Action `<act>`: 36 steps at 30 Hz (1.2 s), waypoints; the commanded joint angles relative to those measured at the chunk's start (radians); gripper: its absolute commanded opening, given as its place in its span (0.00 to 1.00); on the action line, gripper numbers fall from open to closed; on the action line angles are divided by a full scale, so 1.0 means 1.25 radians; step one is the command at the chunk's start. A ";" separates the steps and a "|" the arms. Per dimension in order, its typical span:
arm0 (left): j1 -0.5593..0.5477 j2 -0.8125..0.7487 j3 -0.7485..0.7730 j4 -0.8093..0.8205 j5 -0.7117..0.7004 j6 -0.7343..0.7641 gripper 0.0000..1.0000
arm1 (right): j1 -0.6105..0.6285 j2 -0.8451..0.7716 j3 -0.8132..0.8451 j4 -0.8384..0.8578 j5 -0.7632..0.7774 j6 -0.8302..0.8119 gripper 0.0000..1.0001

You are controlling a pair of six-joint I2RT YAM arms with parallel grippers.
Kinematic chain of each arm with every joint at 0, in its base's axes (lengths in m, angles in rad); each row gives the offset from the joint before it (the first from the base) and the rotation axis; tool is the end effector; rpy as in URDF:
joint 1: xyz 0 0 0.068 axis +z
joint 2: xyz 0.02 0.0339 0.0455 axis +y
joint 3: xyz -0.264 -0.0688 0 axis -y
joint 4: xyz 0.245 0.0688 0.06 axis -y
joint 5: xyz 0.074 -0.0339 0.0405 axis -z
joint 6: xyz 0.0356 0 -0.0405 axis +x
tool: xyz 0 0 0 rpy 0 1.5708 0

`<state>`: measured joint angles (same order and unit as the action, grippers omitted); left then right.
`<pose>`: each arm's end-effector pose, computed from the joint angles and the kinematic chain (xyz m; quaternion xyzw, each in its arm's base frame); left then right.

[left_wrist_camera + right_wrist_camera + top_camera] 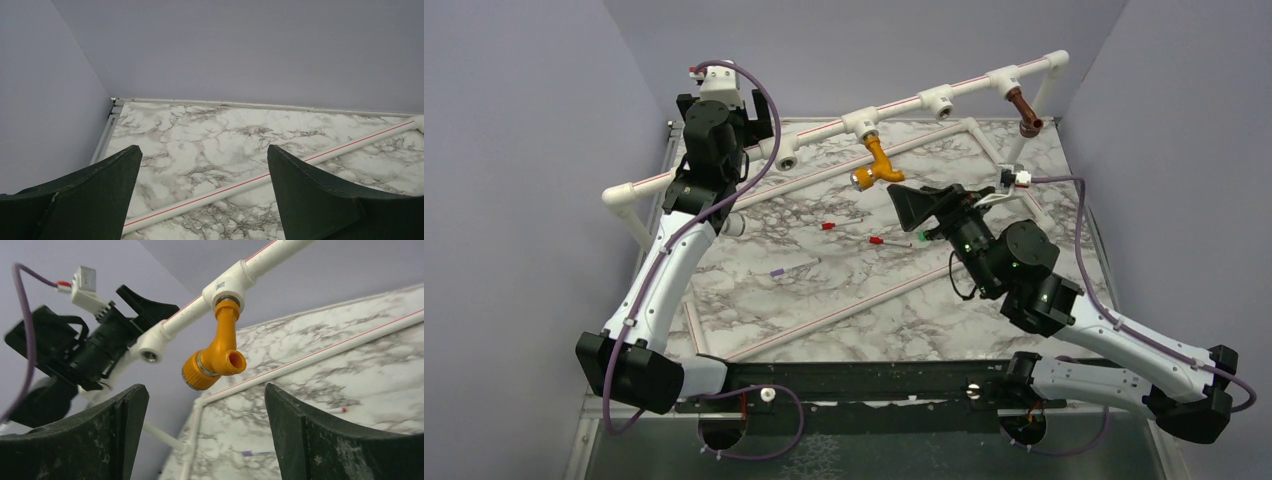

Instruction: Install the water faucets

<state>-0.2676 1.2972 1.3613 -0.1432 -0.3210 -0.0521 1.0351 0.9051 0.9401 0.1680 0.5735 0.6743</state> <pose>0.2892 -0.0676 0.4347 -0.0298 0.7325 0.0093 0.6800 0.1194 0.1634 0.4106 0.1069 0.6355 0.4435 0.6229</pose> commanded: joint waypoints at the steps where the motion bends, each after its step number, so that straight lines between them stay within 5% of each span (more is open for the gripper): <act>1: 0.005 0.042 -0.041 -0.110 0.039 -0.016 0.97 | 0.004 -0.005 0.052 -0.056 -0.071 -0.367 0.90; 10: 0.005 0.043 -0.041 -0.110 0.041 -0.014 0.97 | 0.004 -0.002 0.157 -0.206 -0.222 -0.958 0.90; 18: 0.005 0.043 -0.041 -0.109 0.037 -0.012 0.97 | 0.005 0.013 0.168 -0.300 -0.301 -1.344 0.90; 28: 0.005 0.048 -0.041 -0.110 0.039 -0.013 0.97 | 0.005 0.083 0.139 -0.225 -0.237 -1.667 0.91; 36: 0.007 0.049 -0.041 -0.110 0.036 -0.011 0.97 | 0.005 0.173 0.099 -0.038 -0.156 -1.859 0.88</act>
<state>-0.2672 1.2999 1.3613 -0.1398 -0.3164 -0.0521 1.0351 1.0916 1.0943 -0.0326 0.3023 -1.3945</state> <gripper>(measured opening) 0.969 0.882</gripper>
